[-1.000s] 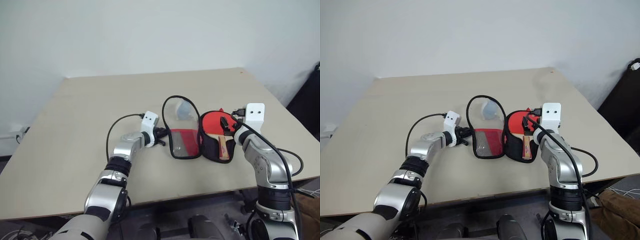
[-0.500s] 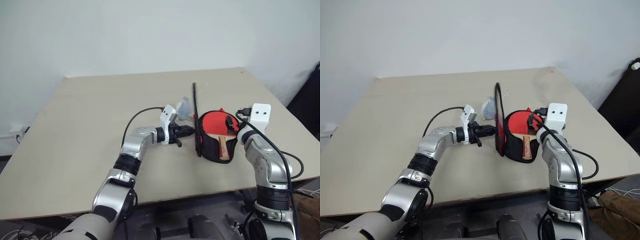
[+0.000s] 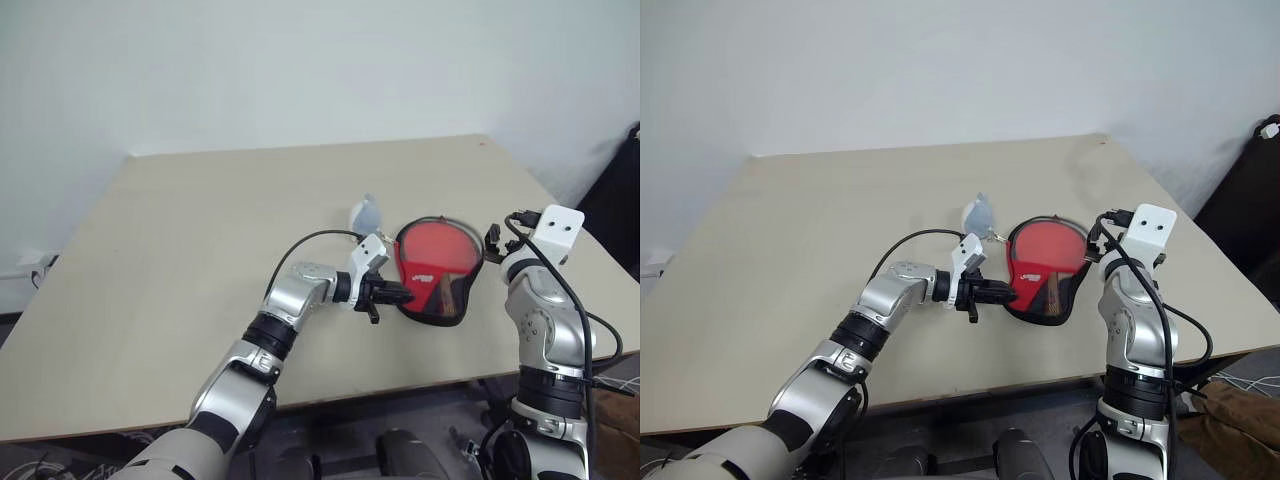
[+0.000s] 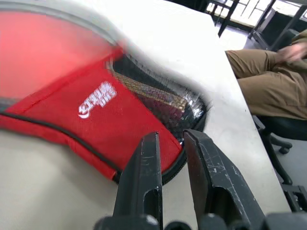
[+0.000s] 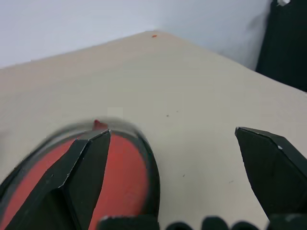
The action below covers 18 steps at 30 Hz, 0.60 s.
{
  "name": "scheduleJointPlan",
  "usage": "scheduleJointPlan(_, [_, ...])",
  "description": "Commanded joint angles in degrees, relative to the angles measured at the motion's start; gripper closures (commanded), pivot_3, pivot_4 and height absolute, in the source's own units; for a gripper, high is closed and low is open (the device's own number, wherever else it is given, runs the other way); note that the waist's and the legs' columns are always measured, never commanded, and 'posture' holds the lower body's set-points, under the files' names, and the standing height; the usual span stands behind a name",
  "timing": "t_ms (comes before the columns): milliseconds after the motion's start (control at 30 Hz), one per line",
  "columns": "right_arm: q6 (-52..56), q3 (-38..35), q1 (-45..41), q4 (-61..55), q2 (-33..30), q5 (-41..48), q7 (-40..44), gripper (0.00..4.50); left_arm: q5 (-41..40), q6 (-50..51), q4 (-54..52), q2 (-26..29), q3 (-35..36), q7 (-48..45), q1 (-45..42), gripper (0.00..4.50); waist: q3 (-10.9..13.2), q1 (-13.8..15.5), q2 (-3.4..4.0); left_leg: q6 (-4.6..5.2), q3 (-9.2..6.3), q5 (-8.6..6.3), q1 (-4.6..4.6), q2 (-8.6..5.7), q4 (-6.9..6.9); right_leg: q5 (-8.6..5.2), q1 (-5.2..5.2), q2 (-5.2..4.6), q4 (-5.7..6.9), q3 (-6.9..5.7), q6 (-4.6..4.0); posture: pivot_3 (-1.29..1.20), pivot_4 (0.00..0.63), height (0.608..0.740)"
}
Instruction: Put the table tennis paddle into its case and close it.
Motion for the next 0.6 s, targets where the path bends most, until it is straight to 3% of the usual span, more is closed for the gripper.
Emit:
scheduleJointPlan(33, [-1.6, 0.1, -1.2, -1.1, -0.1, -0.4, -0.5, 0.0, -4.2, 3.7, 0.9, -1.3, 6.4, 3.2, -2.5, 3.72, 0.0, 0.0, 0.0, 0.0, 0.0, 0.0, 0.0, 0.0, 0.01, 0.0, 0.0, 0.0, 0.0, 0.0, 0.0, 0.0, 0.0, 0.74])
scheduleJointPlan(133, [-1.7, 0.4, -1.0, -0.9, 0.1, -0.5, -0.5, 0.0, -7.8, 8.7, 0.9, -2.2, 11.0, 5.4, -2.9, 3.72, 0.0, 0.0, 0.0, 0.0, 0.0, 0.0, 0.0, 0.0, 0.02, 0.0, 0.0, 0.0, 0.01, 0.0, 0.0, 0.0, 0.0, 0.74])
scheduleJointPlan(233, [-1.8, 0.7, -0.9, -0.7, 0.5, -0.5, -0.6, 0.0, -11.7, 15.1, 1.4, -2.8, 16.3, 9.2, -3.3, 3.26, 0.0, 0.0, 0.0, 0.0, -0.02, 0.0, 0.0, 0.0, 0.01, 0.0, 0.0, 0.0, 0.02, 0.0, 0.0, 0.0, 0.0, 0.74])
scheduleJointPlan(600, [-3.0, 1.3, -0.6, 0.3, 1.9, -0.5, -1.2, 0.0, -21.6, 35.4, 2.8, -3.7, 28.4, 19.5, -3.9, 0.33, 0.0, 0.0, 0.01, 0.0, -0.03, 0.0, 0.01, 0.0, 0.01, 0.01, 0.01, 0.0, 0.02, -0.01, 0.01, 0.0, 0.0, 0.74])
